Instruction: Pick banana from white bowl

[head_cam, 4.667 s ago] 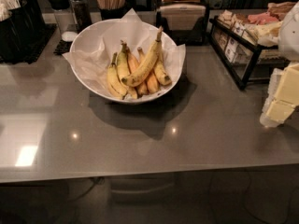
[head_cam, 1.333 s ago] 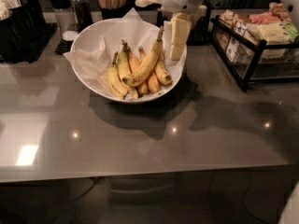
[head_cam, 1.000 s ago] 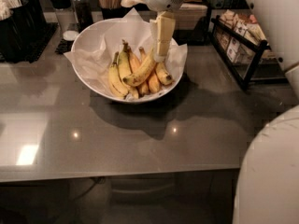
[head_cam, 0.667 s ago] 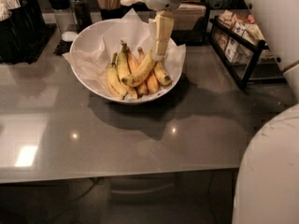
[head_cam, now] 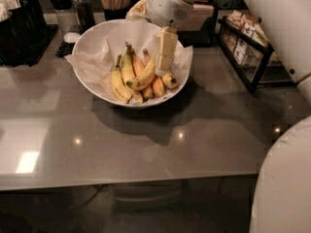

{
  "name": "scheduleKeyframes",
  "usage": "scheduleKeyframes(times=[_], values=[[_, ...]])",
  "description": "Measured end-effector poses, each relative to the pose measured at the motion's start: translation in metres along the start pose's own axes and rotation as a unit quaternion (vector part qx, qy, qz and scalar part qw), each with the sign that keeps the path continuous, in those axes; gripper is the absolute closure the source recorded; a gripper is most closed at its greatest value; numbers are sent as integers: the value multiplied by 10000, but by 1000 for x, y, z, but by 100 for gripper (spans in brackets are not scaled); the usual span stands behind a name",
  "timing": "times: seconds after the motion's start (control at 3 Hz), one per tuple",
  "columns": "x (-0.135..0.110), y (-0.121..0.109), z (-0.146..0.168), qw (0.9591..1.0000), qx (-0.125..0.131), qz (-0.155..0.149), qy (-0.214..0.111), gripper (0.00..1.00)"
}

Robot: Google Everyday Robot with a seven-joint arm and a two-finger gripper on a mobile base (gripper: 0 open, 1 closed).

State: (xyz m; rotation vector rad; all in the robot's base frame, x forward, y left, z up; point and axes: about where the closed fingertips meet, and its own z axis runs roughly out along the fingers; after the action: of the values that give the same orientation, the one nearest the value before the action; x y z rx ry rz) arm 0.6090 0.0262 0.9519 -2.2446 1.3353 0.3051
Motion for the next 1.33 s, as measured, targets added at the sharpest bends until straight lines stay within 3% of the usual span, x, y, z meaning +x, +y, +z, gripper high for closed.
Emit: scheduleKeyframes(times=[0.33,1.33], values=[[7,9,18,9996,-151,208,-138,0],[19,9,47,9979,-430,335,-338,0]])
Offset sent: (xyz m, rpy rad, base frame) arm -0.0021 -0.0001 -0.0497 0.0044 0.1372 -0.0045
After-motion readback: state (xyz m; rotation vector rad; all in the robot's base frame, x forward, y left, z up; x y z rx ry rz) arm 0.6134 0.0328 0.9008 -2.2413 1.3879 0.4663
